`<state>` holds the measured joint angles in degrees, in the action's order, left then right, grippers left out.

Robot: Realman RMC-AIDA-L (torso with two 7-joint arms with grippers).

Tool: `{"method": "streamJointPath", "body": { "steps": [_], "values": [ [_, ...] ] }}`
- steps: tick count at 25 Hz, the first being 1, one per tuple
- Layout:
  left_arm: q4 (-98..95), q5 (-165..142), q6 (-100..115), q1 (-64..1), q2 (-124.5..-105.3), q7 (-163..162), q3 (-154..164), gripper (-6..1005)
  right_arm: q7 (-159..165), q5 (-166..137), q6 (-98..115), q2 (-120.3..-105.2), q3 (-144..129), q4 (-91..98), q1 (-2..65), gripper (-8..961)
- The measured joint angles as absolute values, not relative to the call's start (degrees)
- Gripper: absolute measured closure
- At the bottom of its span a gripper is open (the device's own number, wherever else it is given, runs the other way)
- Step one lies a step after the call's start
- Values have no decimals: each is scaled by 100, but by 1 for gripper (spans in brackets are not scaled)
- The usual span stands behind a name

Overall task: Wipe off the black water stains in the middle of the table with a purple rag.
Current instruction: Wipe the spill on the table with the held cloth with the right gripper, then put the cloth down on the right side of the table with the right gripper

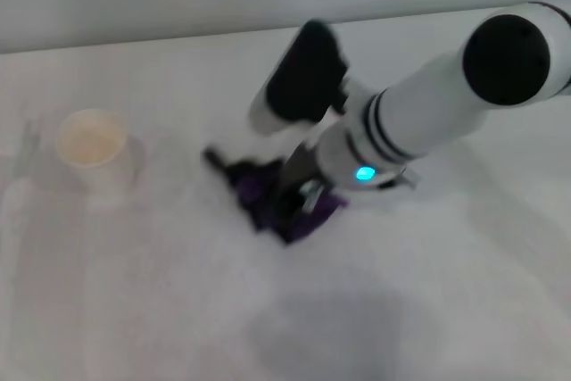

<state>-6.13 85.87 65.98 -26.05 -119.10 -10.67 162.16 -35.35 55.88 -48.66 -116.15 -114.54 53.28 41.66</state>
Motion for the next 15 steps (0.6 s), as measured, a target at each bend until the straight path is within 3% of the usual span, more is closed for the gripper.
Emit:
{"method": "streamJointPath", "body": {
  "steps": [9,15],
  "values": [
    [-615,8587,6631,-2664,-11909,-1051,16216,114,-4029,5280,-5113,-11538,-10031,5053,3915,877],
    [-589,8586,6639,-2670,-11909,-1047,16216,113,-4012,4191,-5486,-11517,-8391,5500,3126,879]
  ]
}}
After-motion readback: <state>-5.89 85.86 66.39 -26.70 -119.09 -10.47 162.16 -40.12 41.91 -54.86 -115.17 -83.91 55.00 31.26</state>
